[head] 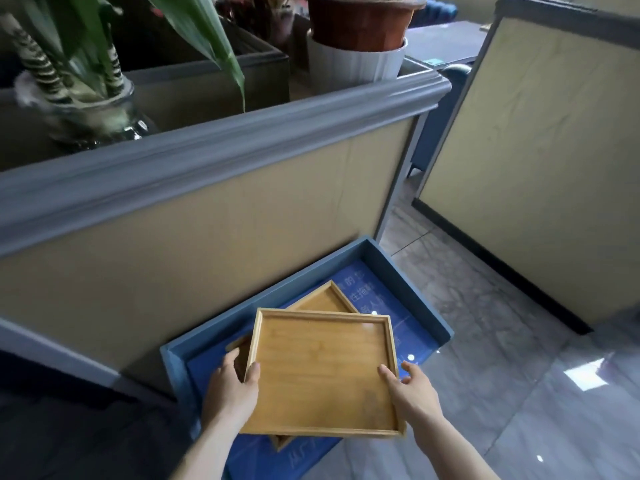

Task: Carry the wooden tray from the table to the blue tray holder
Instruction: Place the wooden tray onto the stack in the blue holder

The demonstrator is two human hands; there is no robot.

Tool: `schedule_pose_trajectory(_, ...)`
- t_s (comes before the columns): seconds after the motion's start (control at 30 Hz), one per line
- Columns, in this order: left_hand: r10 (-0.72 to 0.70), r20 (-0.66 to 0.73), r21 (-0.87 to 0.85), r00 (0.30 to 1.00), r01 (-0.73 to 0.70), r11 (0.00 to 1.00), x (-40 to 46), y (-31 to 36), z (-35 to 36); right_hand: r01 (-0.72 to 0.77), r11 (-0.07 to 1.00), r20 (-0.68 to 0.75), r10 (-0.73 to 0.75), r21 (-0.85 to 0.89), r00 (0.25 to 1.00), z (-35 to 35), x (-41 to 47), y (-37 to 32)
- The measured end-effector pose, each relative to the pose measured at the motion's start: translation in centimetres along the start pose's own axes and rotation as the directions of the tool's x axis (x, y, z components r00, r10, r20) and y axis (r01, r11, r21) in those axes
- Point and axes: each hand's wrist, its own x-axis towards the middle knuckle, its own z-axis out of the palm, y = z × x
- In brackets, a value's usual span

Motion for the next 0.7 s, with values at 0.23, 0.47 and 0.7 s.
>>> schedule_pose_trajectory(0.23,-0.068,-0.096,0.081,0.993,0.076,0.994,0.1,0.2,1.8,0.037,0.996,0.016,-0.036,-0.083,0.999,1.5,1.8,0.0)
schedule_pose_trajectory(0.47,-0.143,-0.202,0.063,0.969,0.158,0.985,-0.5,1.6,3.2,0.087,0.952,0.026,-0.083,-0.292,0.996,0.5,4.6,-1.1)
schedule_pose_trajectory(0.7,-0.252,-0.293,-0.086,0.922,0.237,0.968,-2.2,1.5,4.6,0.228,0.886,0.070,-0.219,-0.404,0.973,-0.9,6.7,-5.7)
